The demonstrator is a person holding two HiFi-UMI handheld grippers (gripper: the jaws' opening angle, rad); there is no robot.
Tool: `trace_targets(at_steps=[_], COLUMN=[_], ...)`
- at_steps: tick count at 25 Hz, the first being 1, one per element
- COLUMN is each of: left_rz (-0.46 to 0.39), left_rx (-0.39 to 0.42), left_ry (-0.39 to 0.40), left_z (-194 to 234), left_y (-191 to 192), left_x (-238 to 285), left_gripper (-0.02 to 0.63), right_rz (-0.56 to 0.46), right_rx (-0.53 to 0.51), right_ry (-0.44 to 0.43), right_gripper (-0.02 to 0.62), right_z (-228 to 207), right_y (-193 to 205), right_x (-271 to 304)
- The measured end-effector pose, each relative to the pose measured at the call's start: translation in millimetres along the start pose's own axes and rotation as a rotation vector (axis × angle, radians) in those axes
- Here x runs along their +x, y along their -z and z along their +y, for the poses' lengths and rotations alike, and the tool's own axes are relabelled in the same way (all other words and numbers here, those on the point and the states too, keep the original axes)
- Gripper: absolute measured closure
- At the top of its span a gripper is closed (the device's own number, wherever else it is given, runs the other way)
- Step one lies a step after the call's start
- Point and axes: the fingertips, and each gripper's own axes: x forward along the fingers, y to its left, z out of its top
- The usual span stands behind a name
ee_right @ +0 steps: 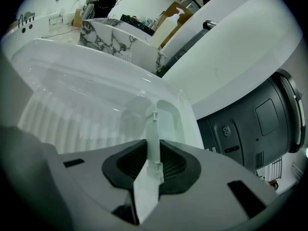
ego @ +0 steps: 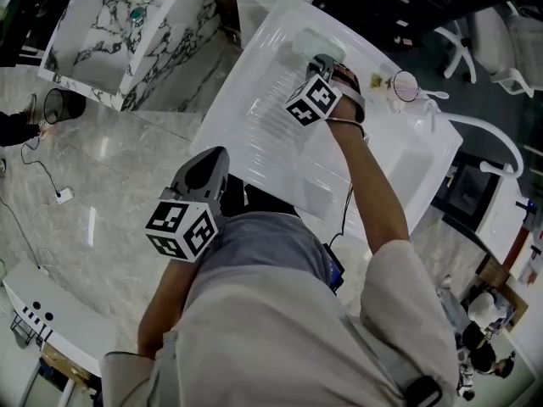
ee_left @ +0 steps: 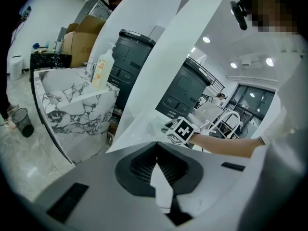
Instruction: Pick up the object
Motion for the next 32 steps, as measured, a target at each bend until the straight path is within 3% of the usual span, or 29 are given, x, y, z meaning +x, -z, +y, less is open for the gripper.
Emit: trace_targets(at_steps=[23, 32], left_rz=[-0.018, -0.029], left_rx=[0.002, 0.004], left_ry=[0.028, 0.032], left_z=[-10.0, -14.5], left_y=[2.3, 2.9], left_x=[-5.1, -6.1], left_gripper=[0.606, 0.606], right_rz=[-0.015, -0.024], right_rx=[0.039, 0.1], right_ry=[-0.037, -0.076], right_gripper=[0.517, 0.518], right_z=[14.0, 20.3], right_y=[0.2, 5.0], right_x=[-24.8, -33.5])
